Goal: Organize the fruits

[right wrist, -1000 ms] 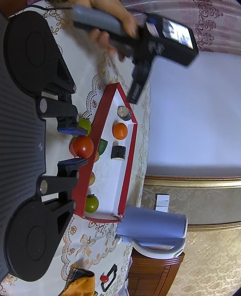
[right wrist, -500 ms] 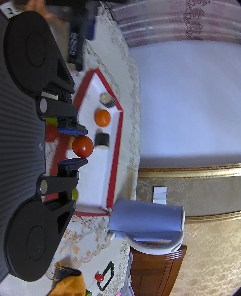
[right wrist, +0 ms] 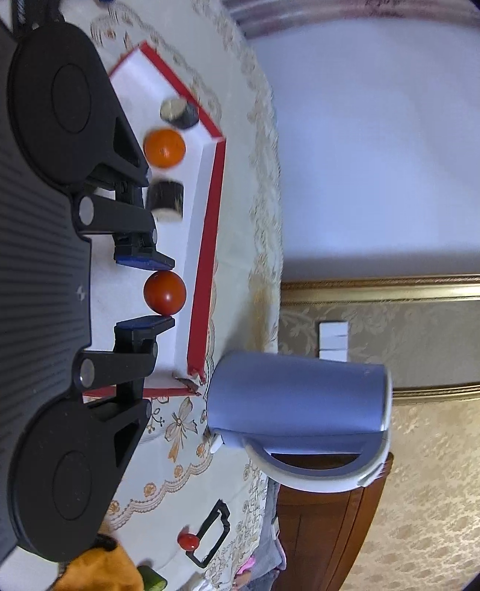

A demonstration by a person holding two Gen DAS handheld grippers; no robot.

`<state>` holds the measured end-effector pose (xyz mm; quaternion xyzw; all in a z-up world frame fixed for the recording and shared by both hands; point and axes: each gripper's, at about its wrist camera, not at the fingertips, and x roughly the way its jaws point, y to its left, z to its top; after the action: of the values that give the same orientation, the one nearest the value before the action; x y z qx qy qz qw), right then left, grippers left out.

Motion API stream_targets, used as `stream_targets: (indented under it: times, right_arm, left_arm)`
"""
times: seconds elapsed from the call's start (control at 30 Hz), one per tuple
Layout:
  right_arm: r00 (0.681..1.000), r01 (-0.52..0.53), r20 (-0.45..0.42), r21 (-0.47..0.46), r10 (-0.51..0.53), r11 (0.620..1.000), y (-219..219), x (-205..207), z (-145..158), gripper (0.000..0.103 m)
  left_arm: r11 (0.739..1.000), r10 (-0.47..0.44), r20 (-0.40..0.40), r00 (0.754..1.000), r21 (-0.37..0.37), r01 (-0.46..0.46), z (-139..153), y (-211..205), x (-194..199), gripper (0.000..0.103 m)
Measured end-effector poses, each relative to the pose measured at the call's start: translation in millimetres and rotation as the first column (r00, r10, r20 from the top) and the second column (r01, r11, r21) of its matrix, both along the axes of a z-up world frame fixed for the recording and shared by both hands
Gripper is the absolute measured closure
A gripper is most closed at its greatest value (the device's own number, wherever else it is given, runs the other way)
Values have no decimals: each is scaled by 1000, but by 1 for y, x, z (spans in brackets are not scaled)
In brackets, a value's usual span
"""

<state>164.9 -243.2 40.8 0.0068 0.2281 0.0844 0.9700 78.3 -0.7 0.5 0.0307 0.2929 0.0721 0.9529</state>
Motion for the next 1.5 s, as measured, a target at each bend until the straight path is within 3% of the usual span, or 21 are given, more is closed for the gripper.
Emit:
stream_targets:
  times: [0.3, 0.37, 0.57, 0.67, 0.77, 0.87, 0.93, 1.0, 1.13, 1.23, 1.3, 1.37, 1.43, 1.5]
  right_arm:
    - [996, 80, -44, -50, -82, 996, 2, 34, -16, 77]
    - [994, 86, -59, -71, -91, 994, 3, 37, -19, 73]
    - [996, 89, -25, -59, -91, 994, 2, 12, -11, 73]
    - [999, 37, 23, -55, -36, 998, 3, -22, -5, 69]
    - [996, -28, 86, -103, 37, 994, 12, -65, -2, 45]
    - [985, -80, 138, -158, 102, 984, 24, -102, -4, 44]
    - [979, -139, 131, -118, 154, 983, 27, -117, -7, 44]
    - [969, -215, 108, -93, 224, 972, 31, -123, -14, 45]
    - [953, -269, 86, -206, 291, 941, 49, -128, -26, 45]
    - [946, -299, 66, -196, 317, 934, 52, -127, -30, 45]
    - [959, -253, 78, -185, 271, 950, 48, -127, -28, 45]
    - [976, -167, 96, -245, 195, 955, 48, -125, -30, 45]
    - [983, -107, 108, -320, 148, 941, 52, -122, -33, 45]
    - [983, -112, 96, -347, 154, 931, 55, -118, -35, 45]
  left_arm:
    - [1000, -1, 2, 1000, -9, 1, -1, 2, -1, 0]
    - [1000, -6, 3, 1000, -3, 6, -1, 1, -1, 0]
    - [1000, 4, 8, 1000, -24, -4, -1, 4, -2, 0]
    - [998, -1, 6, 1000, -66, 1, -1, 10, -2, 0]
    - [998, 4, 0, 1000, -66, -4, 0, 10, -3, 0]
    - [998, 22, 16, 1000, -52, -21, 0, 9, -5, 0]
    - [999, 23, 22, 999, -47, -22, 0, 9, -6, 0]
    - [999, 26, 22, 999, -46, -25, 0, 9, -6, 0]
    - [998, 35, 20, 999, -62, -34, 1, 11, -6, 0]
    - [997, 33, 16, 999, -75, -31, 1, 13, -5, 0]
    - [997, 31, 17, 999, -74, -30, 1, 14, -5, 0]
    - [997, 23, 16, 1000, -68, -22, 0, 13, -5, 0]
    - [998, 23, 21, 1000, -57, -22, 0, 11, -6, 0]
    - [998, 24, 25, 999, -54, -22, 0, 10, -6, 0]
